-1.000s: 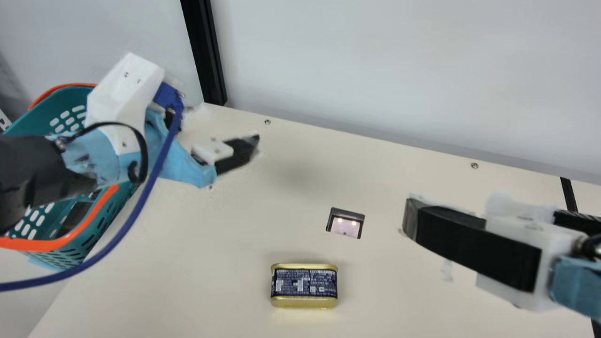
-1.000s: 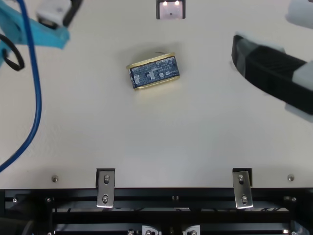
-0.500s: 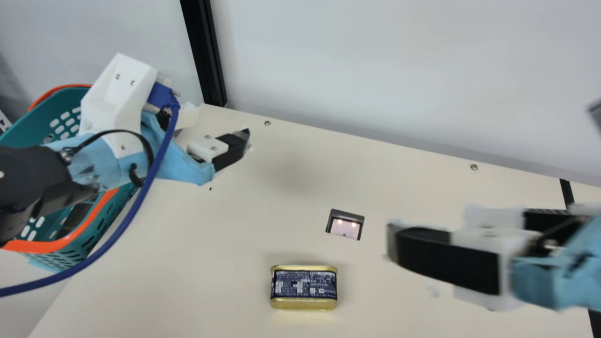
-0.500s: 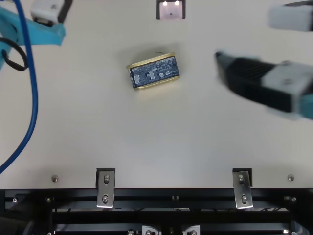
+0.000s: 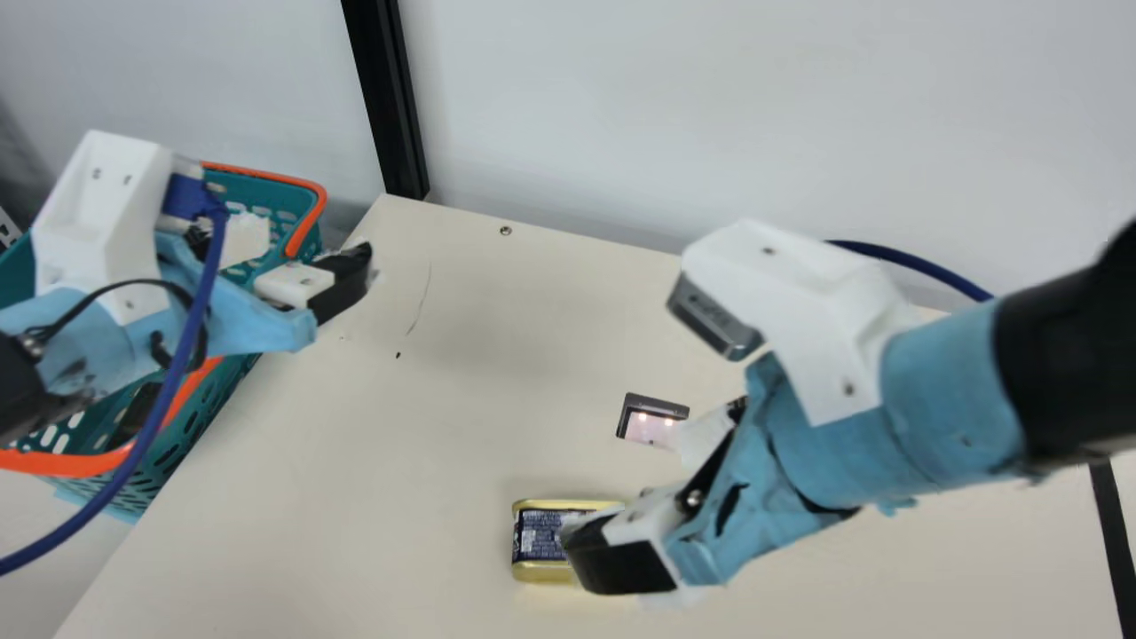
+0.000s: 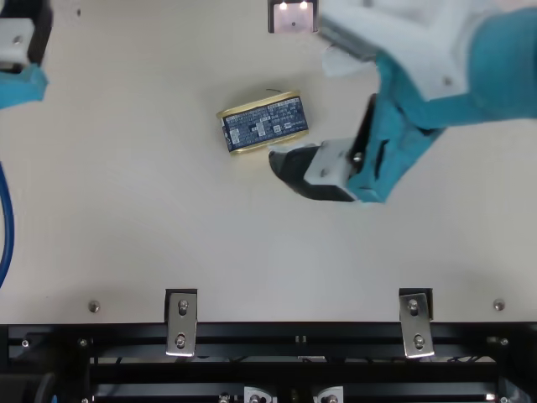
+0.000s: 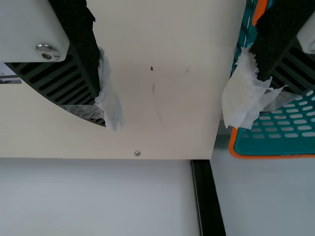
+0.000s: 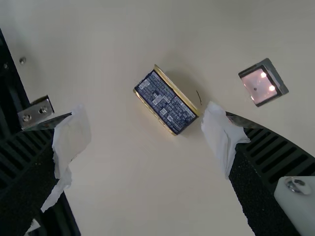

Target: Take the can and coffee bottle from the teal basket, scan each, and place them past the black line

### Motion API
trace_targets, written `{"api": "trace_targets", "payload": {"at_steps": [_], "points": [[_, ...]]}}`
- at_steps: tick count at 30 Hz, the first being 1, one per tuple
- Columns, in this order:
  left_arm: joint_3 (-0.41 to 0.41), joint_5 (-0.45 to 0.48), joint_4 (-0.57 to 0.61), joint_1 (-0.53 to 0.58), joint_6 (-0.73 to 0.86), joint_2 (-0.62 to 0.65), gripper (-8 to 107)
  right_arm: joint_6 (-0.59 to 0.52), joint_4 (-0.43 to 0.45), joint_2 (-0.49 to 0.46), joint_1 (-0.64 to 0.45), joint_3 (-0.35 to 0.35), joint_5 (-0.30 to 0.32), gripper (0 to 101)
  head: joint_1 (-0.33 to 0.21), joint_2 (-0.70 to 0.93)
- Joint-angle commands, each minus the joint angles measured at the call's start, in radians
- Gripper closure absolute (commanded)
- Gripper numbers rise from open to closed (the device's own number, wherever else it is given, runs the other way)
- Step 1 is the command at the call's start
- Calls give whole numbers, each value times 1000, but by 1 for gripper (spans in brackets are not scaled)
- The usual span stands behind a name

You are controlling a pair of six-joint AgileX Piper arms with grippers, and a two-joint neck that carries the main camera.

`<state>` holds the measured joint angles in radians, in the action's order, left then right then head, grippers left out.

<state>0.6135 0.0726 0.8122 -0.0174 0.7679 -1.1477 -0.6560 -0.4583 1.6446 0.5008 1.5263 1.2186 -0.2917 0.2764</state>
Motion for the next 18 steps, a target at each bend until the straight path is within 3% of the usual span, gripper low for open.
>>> {"api": "trace_targets", "payload": {"at_steps": [1,10,18], "points": [[-22,21,-23,-14,-24,31,9,-75,29,23,29,17,1,0,0,-1],[-51,53,-44,-21,-40,79,9,-284,174,97,140,50,1,0,0,-1],[-51,50,-44,-21,-40,79,9,-372,286,175,199,115,1,0,0,-1]]}}
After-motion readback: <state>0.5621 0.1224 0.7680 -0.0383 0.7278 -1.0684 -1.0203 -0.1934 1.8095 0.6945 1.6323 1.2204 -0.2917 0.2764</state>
